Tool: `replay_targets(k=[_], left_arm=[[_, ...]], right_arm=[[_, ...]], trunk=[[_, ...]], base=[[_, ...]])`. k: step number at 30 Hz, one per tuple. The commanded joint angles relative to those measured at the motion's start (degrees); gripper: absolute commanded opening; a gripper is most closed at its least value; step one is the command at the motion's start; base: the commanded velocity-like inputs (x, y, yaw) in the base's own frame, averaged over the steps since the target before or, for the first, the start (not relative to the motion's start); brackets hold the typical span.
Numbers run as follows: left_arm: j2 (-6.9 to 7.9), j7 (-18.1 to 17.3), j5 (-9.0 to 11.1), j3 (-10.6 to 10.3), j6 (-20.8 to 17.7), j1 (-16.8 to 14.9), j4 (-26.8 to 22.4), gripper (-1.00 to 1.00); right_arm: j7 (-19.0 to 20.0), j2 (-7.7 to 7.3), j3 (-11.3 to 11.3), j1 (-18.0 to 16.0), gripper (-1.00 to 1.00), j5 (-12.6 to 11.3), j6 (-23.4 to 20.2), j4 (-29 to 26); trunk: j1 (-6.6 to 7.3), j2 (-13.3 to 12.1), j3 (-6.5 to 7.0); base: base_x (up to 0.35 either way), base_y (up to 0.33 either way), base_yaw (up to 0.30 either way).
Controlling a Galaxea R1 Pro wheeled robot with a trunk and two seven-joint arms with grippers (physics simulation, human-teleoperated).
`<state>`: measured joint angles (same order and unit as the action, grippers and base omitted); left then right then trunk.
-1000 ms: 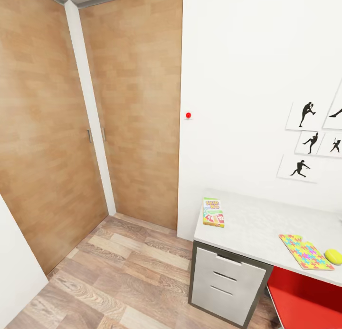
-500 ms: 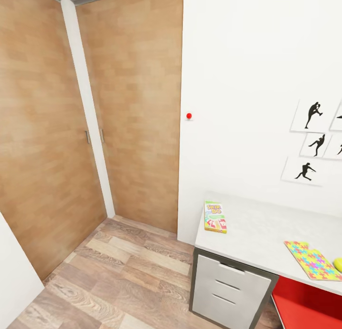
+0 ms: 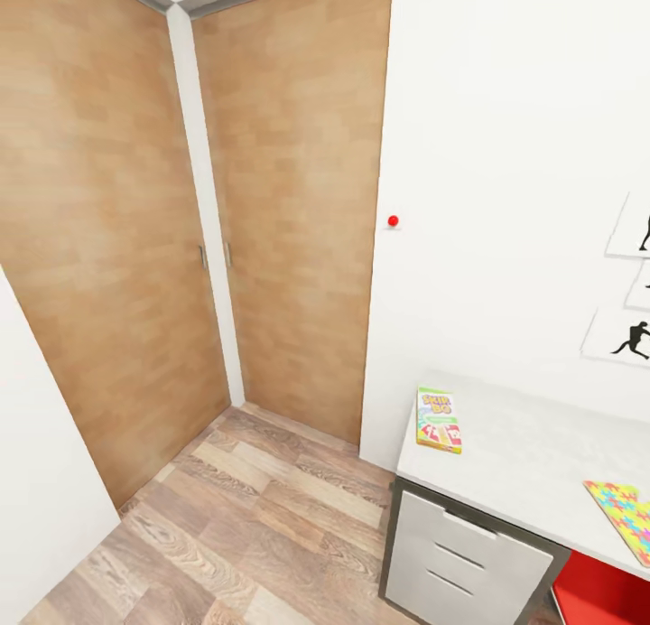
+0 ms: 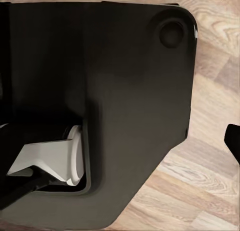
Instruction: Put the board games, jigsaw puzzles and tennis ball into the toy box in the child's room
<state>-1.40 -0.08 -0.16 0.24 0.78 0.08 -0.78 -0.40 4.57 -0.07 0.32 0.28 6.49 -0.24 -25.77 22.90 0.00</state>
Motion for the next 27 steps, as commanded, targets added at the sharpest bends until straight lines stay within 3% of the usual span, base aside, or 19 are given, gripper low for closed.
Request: replay_targets(k=[1,27], left_arm=[[-0.01,-0.01,-0.02,0.02,0.09,0.01,-0.01,1.0],[-0.01,0.01,-0.06,0.02,0.1,0.01,-0.02,1.0]], right_arm=[[-0.04,0.02,0.0,0.03,1.0,0.06,0.35,-0.02],[-0.11,0.35,-0.08,0.03,1.0,-0.27,1.21,0.05]], trunk=[[-0.02,0.02,0.0],[-0.02,0.02,0.0]], base=[[0.0,0.0,0.285],[0.0,0.0,0.289]])
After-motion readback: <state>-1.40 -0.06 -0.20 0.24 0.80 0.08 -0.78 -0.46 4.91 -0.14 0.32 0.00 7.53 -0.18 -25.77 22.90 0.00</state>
